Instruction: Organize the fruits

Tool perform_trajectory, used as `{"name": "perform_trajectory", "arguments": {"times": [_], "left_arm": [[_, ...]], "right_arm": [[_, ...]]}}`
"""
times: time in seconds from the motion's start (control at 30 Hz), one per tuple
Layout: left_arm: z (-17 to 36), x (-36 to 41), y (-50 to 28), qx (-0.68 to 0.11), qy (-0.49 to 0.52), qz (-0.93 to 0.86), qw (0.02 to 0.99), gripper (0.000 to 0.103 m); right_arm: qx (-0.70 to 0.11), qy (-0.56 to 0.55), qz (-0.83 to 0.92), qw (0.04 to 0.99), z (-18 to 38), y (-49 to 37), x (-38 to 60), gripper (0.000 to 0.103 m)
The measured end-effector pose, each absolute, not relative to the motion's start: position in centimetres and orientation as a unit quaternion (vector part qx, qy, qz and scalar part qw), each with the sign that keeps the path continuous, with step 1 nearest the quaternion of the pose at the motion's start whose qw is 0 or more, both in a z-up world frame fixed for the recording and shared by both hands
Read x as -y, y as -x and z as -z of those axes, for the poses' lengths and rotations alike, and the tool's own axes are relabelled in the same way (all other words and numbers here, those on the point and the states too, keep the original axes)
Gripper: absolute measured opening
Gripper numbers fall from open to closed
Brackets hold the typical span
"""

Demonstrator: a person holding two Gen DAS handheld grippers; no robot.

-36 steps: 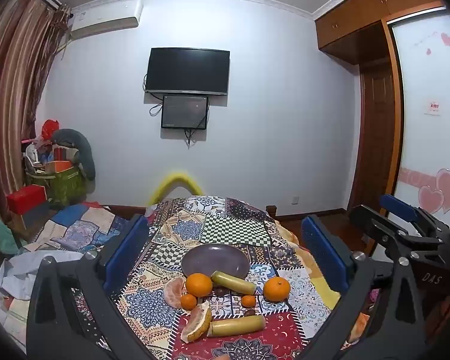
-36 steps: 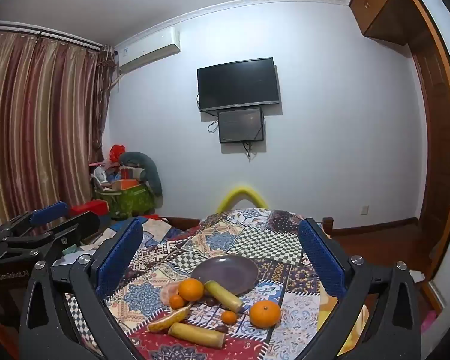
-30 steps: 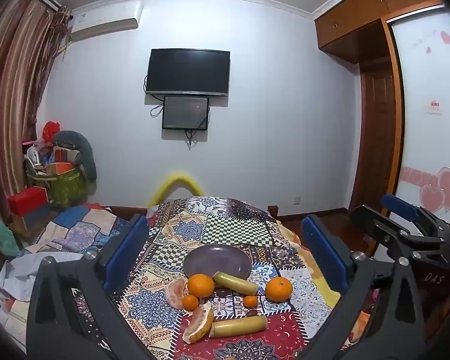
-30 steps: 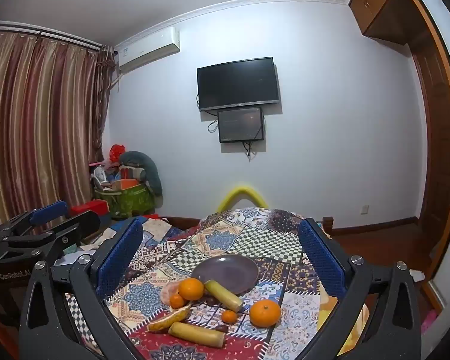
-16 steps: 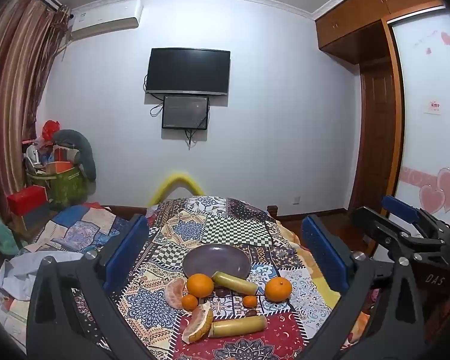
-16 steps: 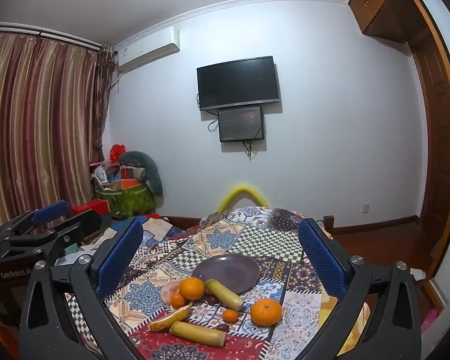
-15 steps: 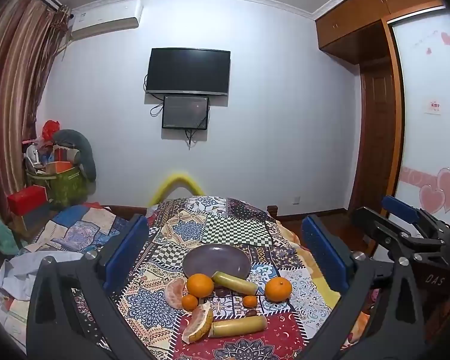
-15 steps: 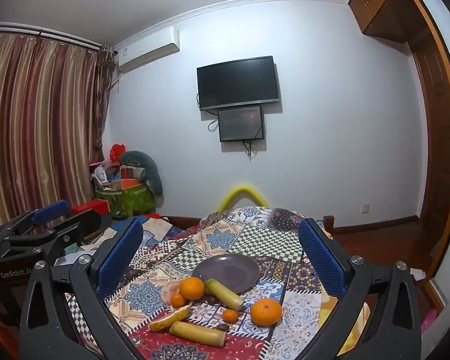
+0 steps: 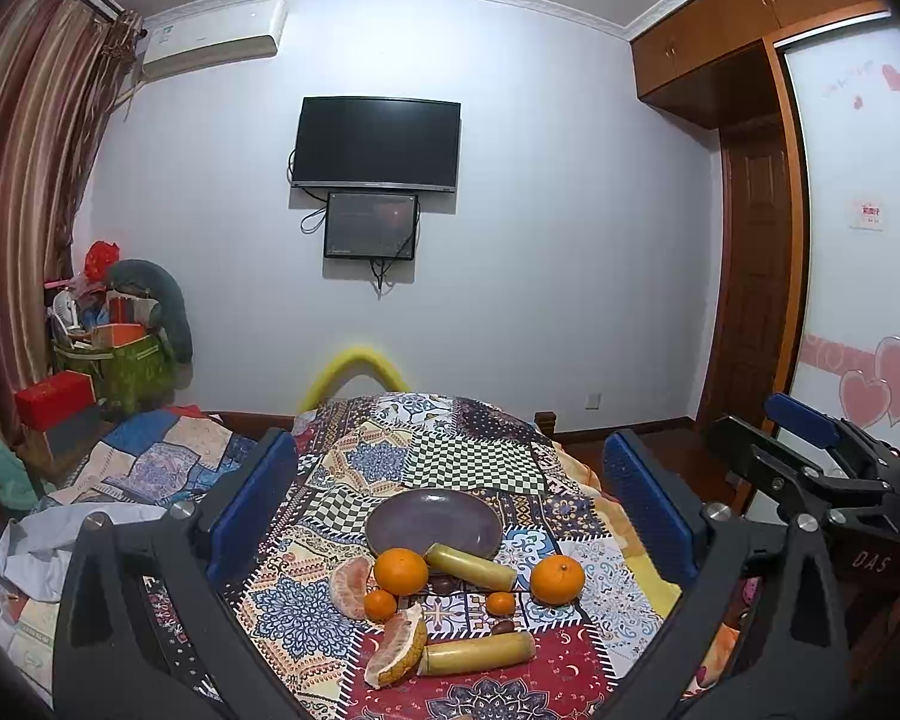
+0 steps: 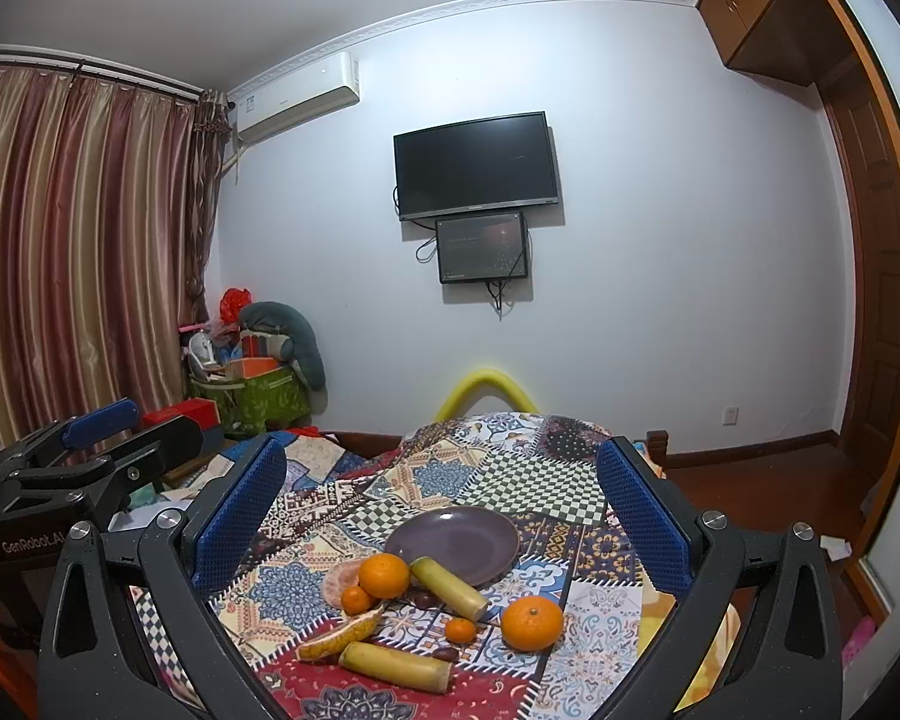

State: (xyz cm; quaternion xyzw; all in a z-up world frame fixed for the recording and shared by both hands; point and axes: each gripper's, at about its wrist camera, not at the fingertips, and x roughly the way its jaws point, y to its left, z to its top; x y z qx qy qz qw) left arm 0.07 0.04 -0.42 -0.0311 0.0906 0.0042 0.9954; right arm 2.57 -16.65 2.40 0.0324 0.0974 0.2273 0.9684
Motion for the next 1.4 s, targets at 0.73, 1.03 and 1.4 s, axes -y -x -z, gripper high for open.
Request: {"name": "perform_trajectory", "arguments": {"times": [0.73, 1.03, 1.4], "left_arm": [[0.03, 0.14, 0.13, -0.092, 0.03, 0.0, 0.995, 0.103], [0.08, 0.21, 0.06, -0.092, 0.031, 0.0, 0.995, 0.103], [-0.05, 0.26, -0.06, -0.093, 0.031, 0.0, 0.995, 0.103]], "right_arm": [[-0.096, -0.033, -0.227, 0.968, -2.18, -2.46, 16.75, 0.103], [-0.097, -0.033, -0.227, 0.968, -2.23, -2.34, 16.53, 0.103], [-0.096, -0.033, -0.228, 0.968, -2.55, -2.22, 16.61, 0.103]]}}
